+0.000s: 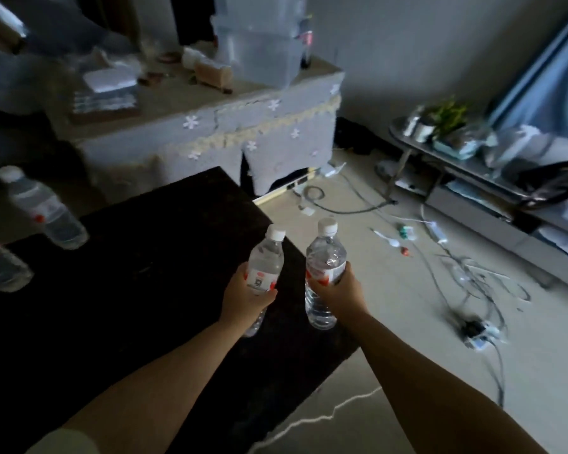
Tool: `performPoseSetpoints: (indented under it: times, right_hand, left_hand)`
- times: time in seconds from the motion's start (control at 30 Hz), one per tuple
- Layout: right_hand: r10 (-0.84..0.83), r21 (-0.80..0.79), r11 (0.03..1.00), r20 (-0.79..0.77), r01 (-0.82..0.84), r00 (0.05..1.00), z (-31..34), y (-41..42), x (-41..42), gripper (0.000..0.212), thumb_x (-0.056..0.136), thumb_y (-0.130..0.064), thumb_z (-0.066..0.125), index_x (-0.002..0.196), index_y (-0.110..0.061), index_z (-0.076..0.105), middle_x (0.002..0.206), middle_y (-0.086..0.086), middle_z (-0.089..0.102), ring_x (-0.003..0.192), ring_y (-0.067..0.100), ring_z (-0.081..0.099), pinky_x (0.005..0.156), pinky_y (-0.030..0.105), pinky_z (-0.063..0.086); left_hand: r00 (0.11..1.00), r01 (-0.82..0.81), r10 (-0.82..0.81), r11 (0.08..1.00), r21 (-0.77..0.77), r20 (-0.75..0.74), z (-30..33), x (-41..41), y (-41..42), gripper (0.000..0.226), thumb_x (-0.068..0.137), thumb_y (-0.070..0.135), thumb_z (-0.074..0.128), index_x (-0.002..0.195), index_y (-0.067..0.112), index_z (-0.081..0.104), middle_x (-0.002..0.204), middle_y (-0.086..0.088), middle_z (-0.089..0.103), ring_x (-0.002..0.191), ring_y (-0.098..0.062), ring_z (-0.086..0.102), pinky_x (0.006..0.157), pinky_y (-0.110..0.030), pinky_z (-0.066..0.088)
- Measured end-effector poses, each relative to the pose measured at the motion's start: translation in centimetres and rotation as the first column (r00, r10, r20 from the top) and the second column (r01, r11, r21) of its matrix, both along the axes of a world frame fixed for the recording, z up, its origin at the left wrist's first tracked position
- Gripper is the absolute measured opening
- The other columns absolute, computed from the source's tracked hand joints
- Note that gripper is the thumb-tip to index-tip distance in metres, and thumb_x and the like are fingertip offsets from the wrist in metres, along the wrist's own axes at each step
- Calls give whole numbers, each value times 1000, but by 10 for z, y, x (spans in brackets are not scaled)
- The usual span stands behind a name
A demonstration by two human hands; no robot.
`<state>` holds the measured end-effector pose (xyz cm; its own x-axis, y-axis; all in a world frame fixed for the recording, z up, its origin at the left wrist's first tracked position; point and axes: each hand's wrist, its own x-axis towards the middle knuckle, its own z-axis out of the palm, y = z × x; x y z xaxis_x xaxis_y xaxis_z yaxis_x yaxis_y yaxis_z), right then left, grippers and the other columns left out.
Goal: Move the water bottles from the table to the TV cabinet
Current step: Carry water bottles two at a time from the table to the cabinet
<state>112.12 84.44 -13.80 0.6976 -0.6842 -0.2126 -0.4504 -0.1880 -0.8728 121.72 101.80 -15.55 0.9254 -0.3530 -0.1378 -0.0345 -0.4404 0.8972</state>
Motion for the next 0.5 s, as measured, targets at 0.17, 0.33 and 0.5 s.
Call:
performPoseSetpoints:
  times: [0.17, 0.33, 0.5]
  right_hand:
    - [-180, -18, 983, 4, 180, 984, 14, -85, -74, 54, 72, -44, 80, 112, -20, 52, 100, -2, 64, 90, 18, 61, 77, 30, 46]
    - [-357, -71, 931, 17, 357, 934, 24, -164, -164, 49, 72, -43, 80, 104, -25, 48, 84, -13, 59, 70, -1, 55, 57, 13, 38]
    - [-486, -119, 865, 39, 487, 873, 29, -221, -257, 56, 71, -46, 79, 113, -18, 55, 97, -4, 68, 86, 15, 65, 72, 28, 53]
  left_hand:
    - [984, 175, -174, 983, -49, 27, 19, -46, -108, 52, 67, 15, 84, 105, 27, 50, 83, 16, 59, 72, 6, 56, 57, -8, 39]
    - [940, 340, -340, 940, -4, 24, 38, -109, -211, 47, 68, 33, 80, 101, 38, 48, 80, 18, 59, 70, 5, 54, 58, -17, 40]
    - [875, 479, -480, 877, 34, 57, 46, -177, -297, 41, 71, 46, 74, 100, 39, 47, 82, 18, 59, 74, -7, 56, 67, -21, 41]
